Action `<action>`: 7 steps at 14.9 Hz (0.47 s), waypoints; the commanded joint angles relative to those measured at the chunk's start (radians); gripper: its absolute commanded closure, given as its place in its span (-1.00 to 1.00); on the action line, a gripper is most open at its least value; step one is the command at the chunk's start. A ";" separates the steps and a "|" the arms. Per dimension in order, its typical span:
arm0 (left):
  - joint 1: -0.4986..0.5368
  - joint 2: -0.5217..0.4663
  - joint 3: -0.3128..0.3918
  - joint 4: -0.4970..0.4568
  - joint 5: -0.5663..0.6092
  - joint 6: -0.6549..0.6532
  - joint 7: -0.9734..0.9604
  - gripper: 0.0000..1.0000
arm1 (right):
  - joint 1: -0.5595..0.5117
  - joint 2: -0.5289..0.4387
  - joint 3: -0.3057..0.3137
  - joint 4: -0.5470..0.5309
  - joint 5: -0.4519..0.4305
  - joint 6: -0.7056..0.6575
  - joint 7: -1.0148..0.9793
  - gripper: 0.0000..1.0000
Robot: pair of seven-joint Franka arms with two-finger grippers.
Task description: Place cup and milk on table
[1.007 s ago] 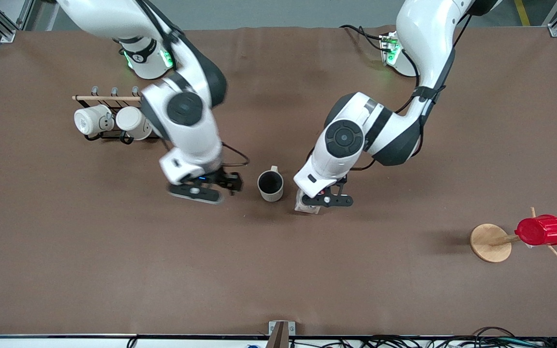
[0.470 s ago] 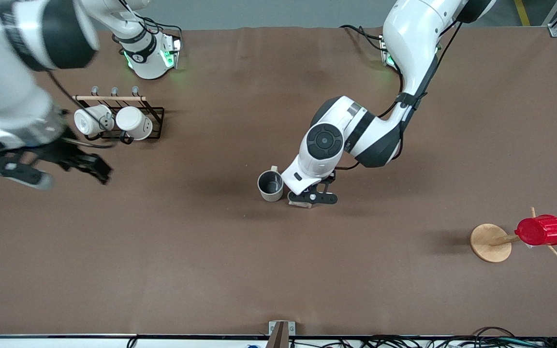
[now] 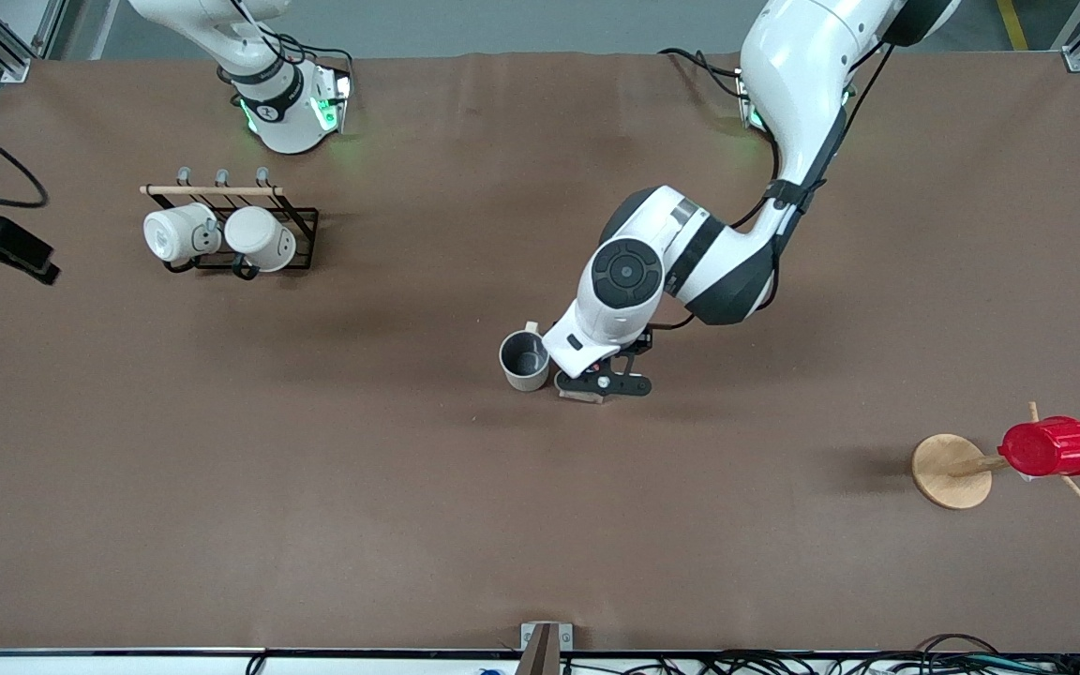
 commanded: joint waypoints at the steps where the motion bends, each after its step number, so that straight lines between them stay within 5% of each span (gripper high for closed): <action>1: 0.008 -0.039 0.005 0.004 0.007 -0.018 -0.011 -1.00 | -0.068 -0.006 0.016 0.039 0.064 -0.051 -0.043 -1.00; 7: 0.160 -0.211 0.004 -0.083 0.013 -0.025 0.032 -1.00 | -0.085 0.003 0.059 0.062 0.050 -0.045 -0.043 -1.00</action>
